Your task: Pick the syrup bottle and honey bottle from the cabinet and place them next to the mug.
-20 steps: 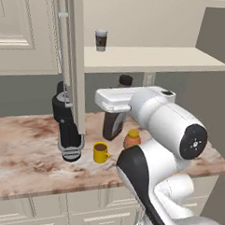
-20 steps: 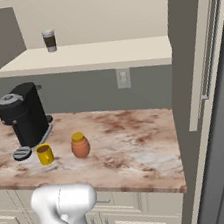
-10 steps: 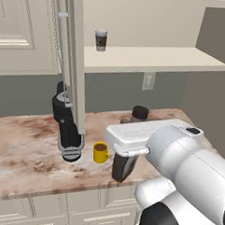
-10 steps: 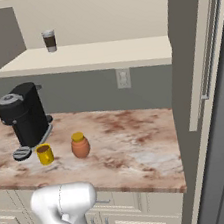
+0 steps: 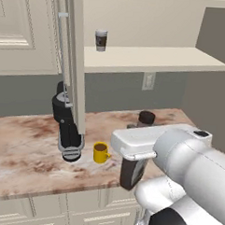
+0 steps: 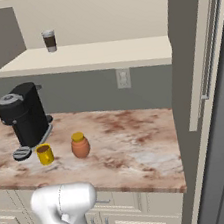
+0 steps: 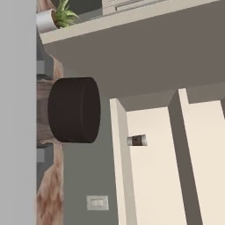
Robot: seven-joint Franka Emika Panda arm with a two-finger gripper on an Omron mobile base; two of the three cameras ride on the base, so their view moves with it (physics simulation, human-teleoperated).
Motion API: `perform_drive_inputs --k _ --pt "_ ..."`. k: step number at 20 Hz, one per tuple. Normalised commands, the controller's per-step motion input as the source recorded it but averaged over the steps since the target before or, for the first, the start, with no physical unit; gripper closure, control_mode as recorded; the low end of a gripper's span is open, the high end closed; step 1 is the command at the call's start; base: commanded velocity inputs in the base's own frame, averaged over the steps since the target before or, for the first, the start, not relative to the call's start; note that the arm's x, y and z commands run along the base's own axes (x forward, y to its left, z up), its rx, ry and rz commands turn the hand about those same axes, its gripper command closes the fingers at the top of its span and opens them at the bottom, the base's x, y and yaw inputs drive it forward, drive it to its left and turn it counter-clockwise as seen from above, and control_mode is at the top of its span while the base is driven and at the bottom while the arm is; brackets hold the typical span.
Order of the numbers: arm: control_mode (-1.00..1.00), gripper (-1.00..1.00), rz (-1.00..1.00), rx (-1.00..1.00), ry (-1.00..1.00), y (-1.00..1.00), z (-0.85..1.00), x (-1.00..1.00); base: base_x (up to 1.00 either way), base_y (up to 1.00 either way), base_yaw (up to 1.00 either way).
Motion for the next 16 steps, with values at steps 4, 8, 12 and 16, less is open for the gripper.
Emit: perform_drive_inputs --k 4,8,12,16 --pt "-1.00 1.00 0.12 0.07 -0.23 -0.54 -0.80 0.56 0.00 0.00 0.00" --pt "-1.00 1.00 0.13 0.05 -0.22 -0.85 -0.79 0.57 0.00 0.00 0.00" --pt "-1.00 1.00 0.17 0.09 -0.24 -0.99 -0.79 0.48 0.00 0.00 0.00" --pt "-1.00 1.00 0.21 0.12 -0.23 -1.00 -0.76 0.46 0.00 0.00 0.00"
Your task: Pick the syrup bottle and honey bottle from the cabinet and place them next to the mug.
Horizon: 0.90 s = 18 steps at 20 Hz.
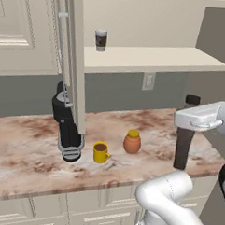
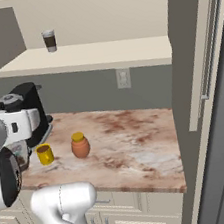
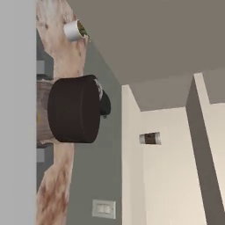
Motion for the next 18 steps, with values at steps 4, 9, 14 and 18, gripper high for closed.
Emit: perform_drive_inputs --k 4,9,14,18 --pt "-1.00 1.00 0.24 0.16 -0.24 -1.00 -0.81 0.38 0.00 0.00 0.00" --pt "-1.00 1.00 0.13 0.11 -0.11 -0.50 -0.31 0.10 0.00 0.00 0.00" --pt "-1.00 1.00 0.00 0.04 0.00 0.09 -0.63 0.23 0.00 0.00 0.00" --pt "-1.00 1.00 0.03 0.09 -0.02 0.10 -1.00 0.57 0.00 0.00 0.00"
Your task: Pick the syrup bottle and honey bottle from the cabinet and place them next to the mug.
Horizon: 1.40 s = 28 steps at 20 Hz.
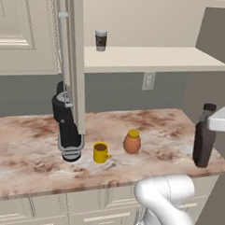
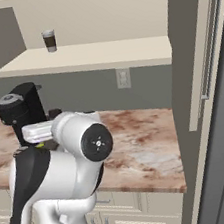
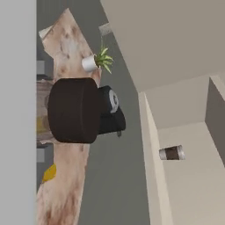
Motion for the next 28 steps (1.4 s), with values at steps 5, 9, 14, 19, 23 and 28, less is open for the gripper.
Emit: perform_drive_inputs --k 5,9,14,19,23,28 --pt "-1.00 1.00 0.05 0.09 -0.09 0.00 -0.95 0.54 0.00 0.00 0.00" --pt "-1.00 1.00 0.08 0.09 -0.14 0.00 -0.91 0.36 0.00 0.00 0.00" --pt "-1.00 1.00 0.11 0.09 -0.20 0.04 -0.85 0.23 0.00 0.00 0.00" --pt "-1.00 1.00 0.13 0.13 -0.17 0.24 -0.49 0.27 0.00 0.00 0.00" --pt "-1.00 1.00 0.03 0.03 -0.01 0.04 -0.05 0.07 0.00 0.00 0.00" --pt "-1.00 1.00 0.00 -0.01 0.00 0.10 -0.01 0.23 0.00 0.00 0.00"
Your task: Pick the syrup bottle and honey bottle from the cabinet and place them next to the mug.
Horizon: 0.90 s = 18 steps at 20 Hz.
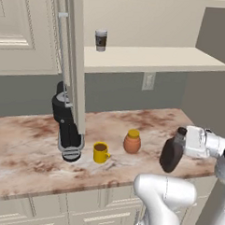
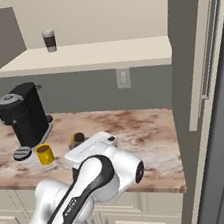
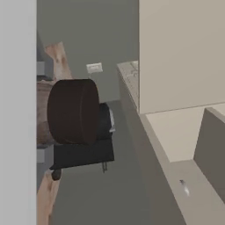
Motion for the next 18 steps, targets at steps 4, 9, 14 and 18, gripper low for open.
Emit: perform_drive_inputs --k 4,9,14,18 --pt "-1.00 1.00 0.00 -0.02 0.02 0.21 -0.01 0.49 0.00 0.00 0.00" --pt "-1.00 1.00 0.01 0.00 0.05 0.18 -0.25 0.30 0.00 0.00 0.00" --pt "-1.00 1.00 0.08 0.00 0.00 0.10 -0.50 0.19 0.00 0.00 0.00" --pt "-1.00 1.00 0.13 0.00 0.00 0.16 -0.46 0.14 0.00 0.00 0.00"
